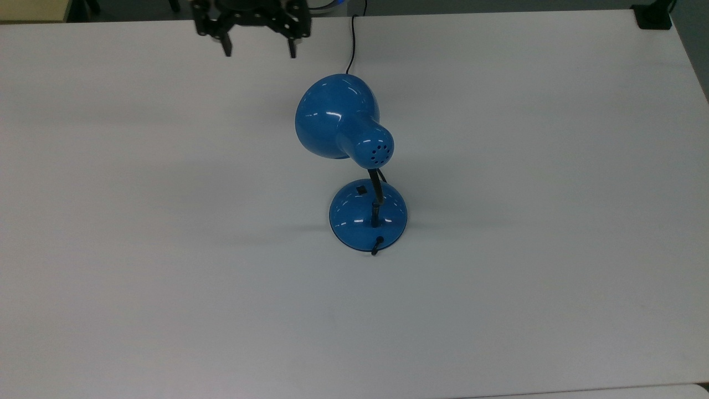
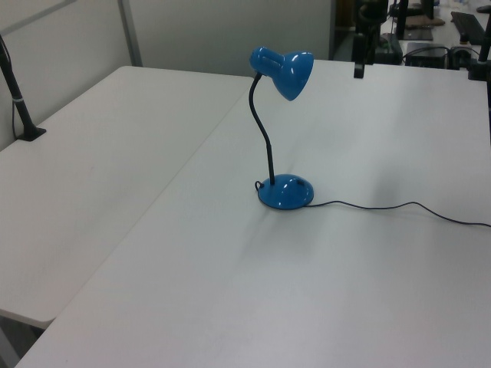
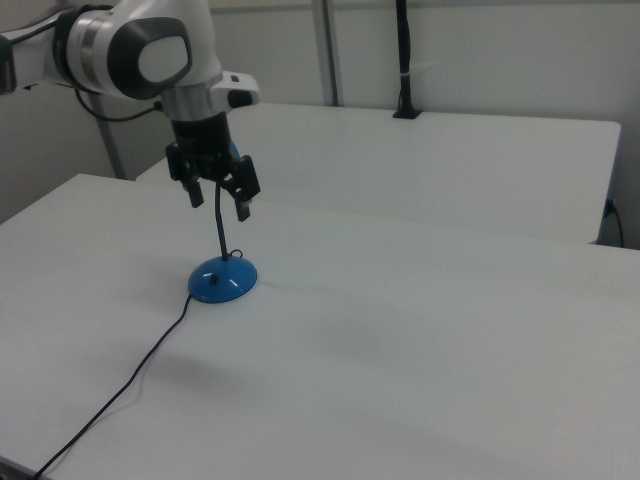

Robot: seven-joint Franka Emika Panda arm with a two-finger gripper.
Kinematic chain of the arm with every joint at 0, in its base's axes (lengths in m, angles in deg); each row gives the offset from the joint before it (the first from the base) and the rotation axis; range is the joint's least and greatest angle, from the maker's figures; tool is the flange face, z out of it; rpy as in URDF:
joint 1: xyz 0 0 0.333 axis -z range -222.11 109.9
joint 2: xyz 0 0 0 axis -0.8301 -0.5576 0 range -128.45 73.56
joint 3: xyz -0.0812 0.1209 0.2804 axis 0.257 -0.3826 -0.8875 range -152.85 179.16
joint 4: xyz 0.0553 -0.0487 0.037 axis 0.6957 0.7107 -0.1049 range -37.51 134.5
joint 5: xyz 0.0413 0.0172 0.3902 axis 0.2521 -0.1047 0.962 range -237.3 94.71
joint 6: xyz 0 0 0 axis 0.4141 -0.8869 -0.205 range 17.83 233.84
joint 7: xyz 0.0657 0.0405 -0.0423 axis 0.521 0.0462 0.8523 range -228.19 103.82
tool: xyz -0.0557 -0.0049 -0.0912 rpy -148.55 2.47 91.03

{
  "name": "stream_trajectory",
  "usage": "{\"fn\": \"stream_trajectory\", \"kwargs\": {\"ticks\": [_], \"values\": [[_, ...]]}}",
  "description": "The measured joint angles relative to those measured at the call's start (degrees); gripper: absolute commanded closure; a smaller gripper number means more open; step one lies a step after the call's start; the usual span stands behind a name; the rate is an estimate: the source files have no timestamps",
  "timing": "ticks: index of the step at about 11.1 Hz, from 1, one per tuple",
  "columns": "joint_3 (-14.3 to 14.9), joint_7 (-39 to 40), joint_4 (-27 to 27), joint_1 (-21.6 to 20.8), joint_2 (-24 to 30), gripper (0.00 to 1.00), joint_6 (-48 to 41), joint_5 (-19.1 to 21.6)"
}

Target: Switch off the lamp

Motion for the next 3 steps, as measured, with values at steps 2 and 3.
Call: {"fn": "stream_trajectory", "kwargs": {"ticks": [2, 3], "values": [[1.67, 0.11, -1.35, 0.01, -0.01, 0.0, 0.55, 0.29], [1.69, 0.11, -1.79, -0.02, -0.01, 0.0, 0.55, 0.29]]}}
